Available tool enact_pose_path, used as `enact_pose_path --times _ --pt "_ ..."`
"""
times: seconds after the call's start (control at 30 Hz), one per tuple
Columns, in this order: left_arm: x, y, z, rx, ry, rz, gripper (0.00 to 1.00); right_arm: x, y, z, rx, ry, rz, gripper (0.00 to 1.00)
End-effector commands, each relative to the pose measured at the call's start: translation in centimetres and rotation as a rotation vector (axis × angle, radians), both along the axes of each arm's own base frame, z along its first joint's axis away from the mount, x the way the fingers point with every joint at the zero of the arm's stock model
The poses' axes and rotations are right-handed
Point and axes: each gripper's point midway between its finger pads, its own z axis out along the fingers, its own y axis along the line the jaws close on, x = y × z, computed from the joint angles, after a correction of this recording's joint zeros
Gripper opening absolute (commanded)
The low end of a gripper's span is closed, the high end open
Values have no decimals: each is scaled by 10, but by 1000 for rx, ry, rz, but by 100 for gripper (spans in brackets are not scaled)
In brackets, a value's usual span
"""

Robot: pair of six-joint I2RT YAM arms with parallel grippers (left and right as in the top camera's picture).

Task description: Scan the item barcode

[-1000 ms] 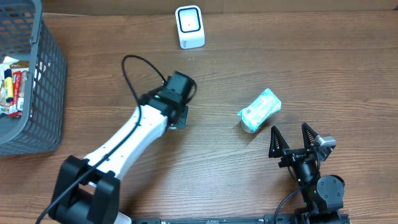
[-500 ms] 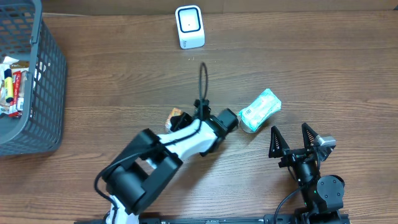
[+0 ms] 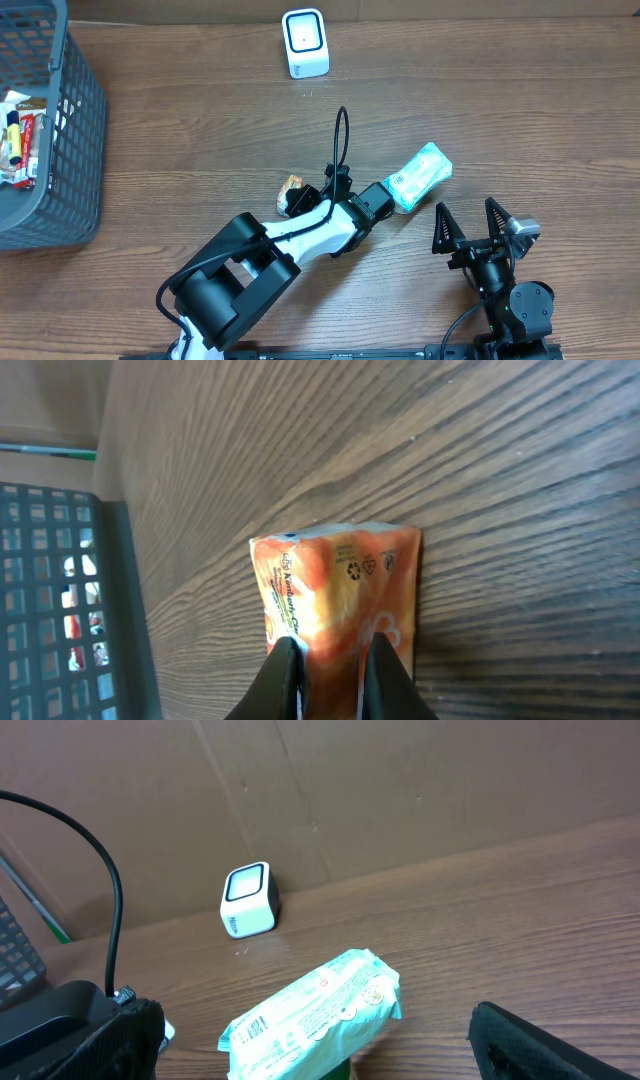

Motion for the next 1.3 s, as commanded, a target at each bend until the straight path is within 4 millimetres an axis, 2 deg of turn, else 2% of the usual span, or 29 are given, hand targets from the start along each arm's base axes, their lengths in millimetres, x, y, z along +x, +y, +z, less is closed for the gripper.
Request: enact_pose_path --times 0.0,0.17,0.27,0.37,0.43,0.5,0.53,0.6,0.7,0.77,0.9,1.03,1.13,1.27 --pt "-1 -1 -4 -40 1 24 9 1 -4 -2 0 -2 -20 100" --pt "1 -3 1 -89 -45 68 27 1 -4 -2 0 -2 -20 100" --pt "4 -5 6 -109 -60 75 31 1 -4 -2 0 -2 -20 100" --pt "8 -10 17 -143 -78 75 37 1 -4 -2 0 -2 -20 100" --pt "10 -14 33 -180 -100 81 41 1 -4 -2 0 -2 -20 100" --pt "13 -19 49 -251 -109 93 56 1 -4 -2 0 -2 -20 100" --pt "14 -22 56 -309 -99 101 71 1 -4 -2 0 -1 -20 100" --pt "17 -25 68 -419 -68 119 77 1 -4 -2 0 -1 -20 100" --pt "19 -23 78 -606 20 161 80 1 -4 -2 0 -2 -20 100" --pt "19 -21 77 -692 104 162 82 1 -4 -2 0 -1 -20 100" --pt "14 -22 57 -868 377 85 82 1 -4 -2 0 -1 -20 100" --pt "9 -13 41 -848 441 114 75 1 -4 -2 0 -2 -20 100" --pt "5 -15 24 -813 488 116 69 1 -4 -2 0 -2 -20 100" --pt "3 -10 4 -762 512 151 67 1 -4 -2 0 -1 -20 100"
